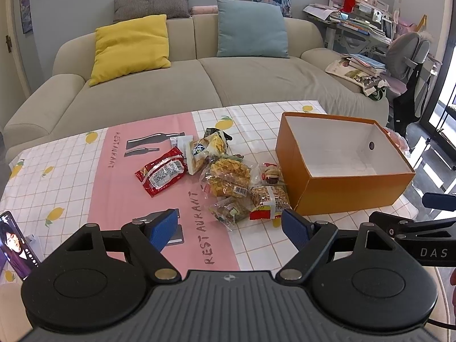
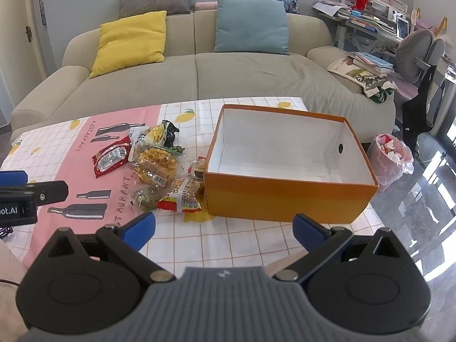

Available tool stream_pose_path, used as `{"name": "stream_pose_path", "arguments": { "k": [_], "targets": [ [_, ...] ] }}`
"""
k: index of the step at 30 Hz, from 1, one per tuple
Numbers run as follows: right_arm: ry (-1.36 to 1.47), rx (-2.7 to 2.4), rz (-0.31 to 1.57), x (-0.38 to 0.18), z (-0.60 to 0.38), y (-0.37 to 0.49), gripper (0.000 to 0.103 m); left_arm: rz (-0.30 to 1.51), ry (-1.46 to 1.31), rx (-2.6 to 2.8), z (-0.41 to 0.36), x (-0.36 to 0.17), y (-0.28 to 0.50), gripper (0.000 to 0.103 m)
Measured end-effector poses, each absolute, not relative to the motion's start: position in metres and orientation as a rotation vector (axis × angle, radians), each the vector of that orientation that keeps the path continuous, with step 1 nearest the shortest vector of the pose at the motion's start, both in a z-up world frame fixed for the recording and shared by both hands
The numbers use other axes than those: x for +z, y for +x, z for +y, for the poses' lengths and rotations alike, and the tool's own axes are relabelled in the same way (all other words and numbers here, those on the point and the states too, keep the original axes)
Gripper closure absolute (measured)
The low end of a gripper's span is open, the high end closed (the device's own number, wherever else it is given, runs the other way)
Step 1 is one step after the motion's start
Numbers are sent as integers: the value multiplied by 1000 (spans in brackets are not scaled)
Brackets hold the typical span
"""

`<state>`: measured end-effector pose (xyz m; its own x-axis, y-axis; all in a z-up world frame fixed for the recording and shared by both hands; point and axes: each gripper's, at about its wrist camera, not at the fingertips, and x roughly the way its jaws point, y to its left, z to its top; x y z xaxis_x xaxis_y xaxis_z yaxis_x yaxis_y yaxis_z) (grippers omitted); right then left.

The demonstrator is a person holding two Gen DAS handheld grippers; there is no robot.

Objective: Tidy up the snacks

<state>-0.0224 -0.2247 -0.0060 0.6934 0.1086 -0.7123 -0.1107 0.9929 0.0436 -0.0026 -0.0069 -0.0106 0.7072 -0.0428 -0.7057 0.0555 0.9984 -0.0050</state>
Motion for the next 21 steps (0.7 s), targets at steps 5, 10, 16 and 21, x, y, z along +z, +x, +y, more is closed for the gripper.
{"name": "stream_pose_path", "arguments": {
  "k": [5, 10, 16, 21],
  "targets": [
    [-3, 121, 797, -6, -224, -23, 3, 793, 16, -54, -6, -12, -3, 6],
    [-4, 121, 799, -7, -224, -22, 3, 800, 10, -53, -6, -10, -3, 6],
    [-10, 124, 802, -7, -223, -22, 3, 809, 7, -55, -3, -10, -1, 6],
    [-12, 125, 805, -7, -223, -22, 3, 812, 7, -56, -4, -10, -1, 6]
  ]
}}
